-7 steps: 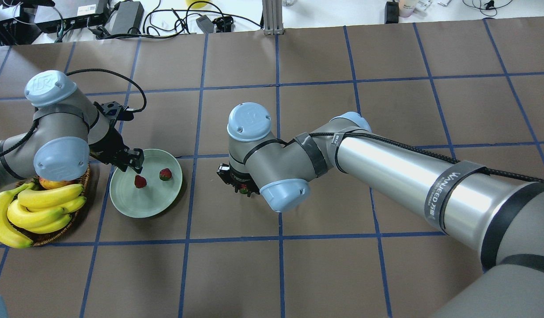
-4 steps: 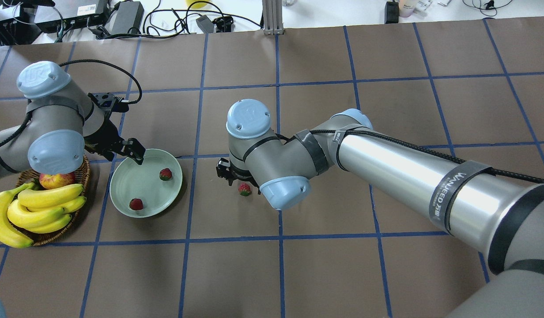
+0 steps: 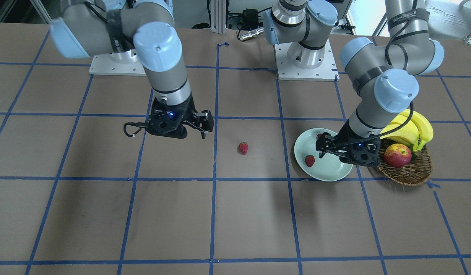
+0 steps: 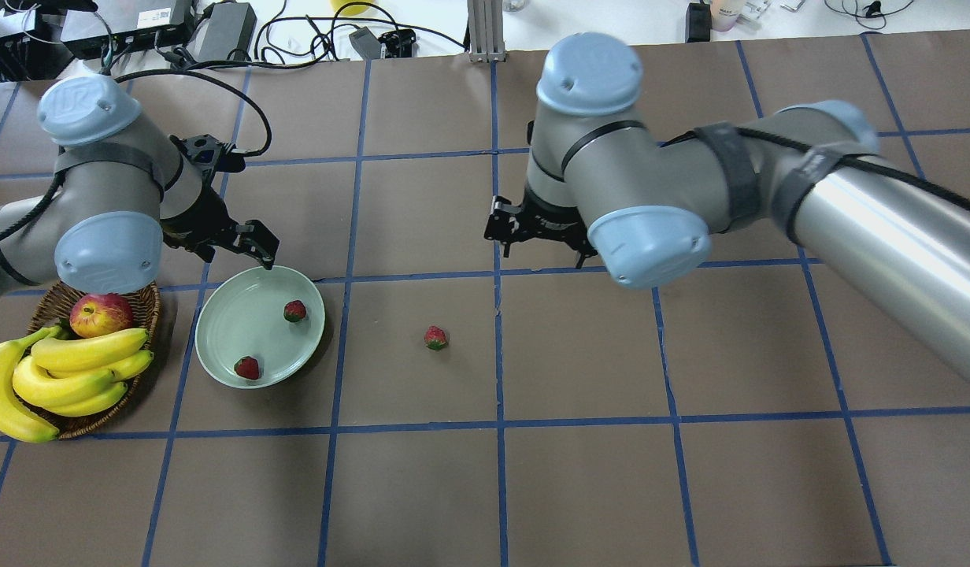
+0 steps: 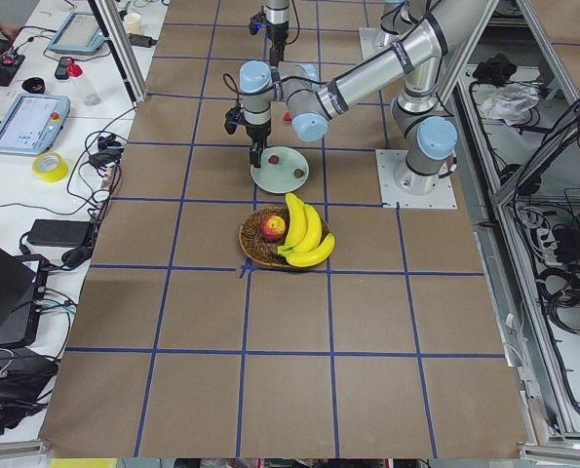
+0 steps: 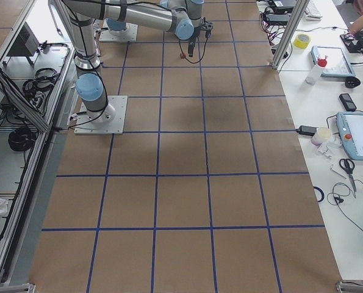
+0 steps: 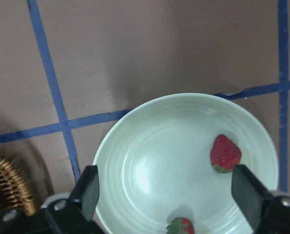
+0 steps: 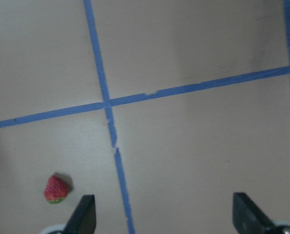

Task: Collect all strawberries into plate
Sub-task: 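Raise the right gripper away while the left gripper reaches toward the mid-table strawberry, then grasp the last strawberry with the left gripper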

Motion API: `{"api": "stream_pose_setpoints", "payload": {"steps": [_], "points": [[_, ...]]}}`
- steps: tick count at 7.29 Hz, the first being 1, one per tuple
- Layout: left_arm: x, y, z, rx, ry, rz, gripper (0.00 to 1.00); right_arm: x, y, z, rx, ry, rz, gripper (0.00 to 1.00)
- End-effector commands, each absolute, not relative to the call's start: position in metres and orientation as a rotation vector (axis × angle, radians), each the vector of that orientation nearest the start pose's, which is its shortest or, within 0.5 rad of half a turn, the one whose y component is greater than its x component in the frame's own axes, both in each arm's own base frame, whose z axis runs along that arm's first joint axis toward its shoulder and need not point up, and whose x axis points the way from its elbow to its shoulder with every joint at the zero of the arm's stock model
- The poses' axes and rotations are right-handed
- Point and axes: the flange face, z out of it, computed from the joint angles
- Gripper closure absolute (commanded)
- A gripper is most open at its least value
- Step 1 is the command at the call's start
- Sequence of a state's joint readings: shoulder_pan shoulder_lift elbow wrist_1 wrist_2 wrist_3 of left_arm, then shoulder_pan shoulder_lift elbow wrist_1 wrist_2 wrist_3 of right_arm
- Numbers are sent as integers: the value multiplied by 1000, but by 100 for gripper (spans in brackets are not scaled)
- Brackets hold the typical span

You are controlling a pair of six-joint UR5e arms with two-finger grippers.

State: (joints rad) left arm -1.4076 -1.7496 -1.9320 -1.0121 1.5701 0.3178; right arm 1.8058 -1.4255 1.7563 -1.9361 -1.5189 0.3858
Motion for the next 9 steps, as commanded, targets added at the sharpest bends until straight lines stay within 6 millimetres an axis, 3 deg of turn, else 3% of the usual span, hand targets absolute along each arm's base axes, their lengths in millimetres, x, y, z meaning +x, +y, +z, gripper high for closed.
{"api": "stream_pose_setpoints", "payload": {"steps": [1, 3, 4, 5, 6, 8, 9], "points": [[-139, -513, 279, 108, 3148, -25, 5, 203, -469, 418, 99, 3170, -93, 0], [-222, -490, 257, 15, 3149, 0, 8, 188, -472, 476, 134, 3173, -44, 0], [-244, -484, 234, -84, 3142, 47, 13, 180, -470, 512, 26, 3190, -24, 0], [-261, -480, 218, -130, 3136, 64, 14, 178, -466, 533, -68, 3185, -99, 0], [-275, -477, 199, -211, 3125, 79, 15, 181, -470, 534, -55, 3174, -144, 0], [-283, -470, 176, -245, 3115, 93, 15, 181, -472, 552, -65, 3159, -302, 0], [-282, -462, 168, -239, 3105, 123, 27, 179, -473, 550, -59, 3155, -296, 0]]}}
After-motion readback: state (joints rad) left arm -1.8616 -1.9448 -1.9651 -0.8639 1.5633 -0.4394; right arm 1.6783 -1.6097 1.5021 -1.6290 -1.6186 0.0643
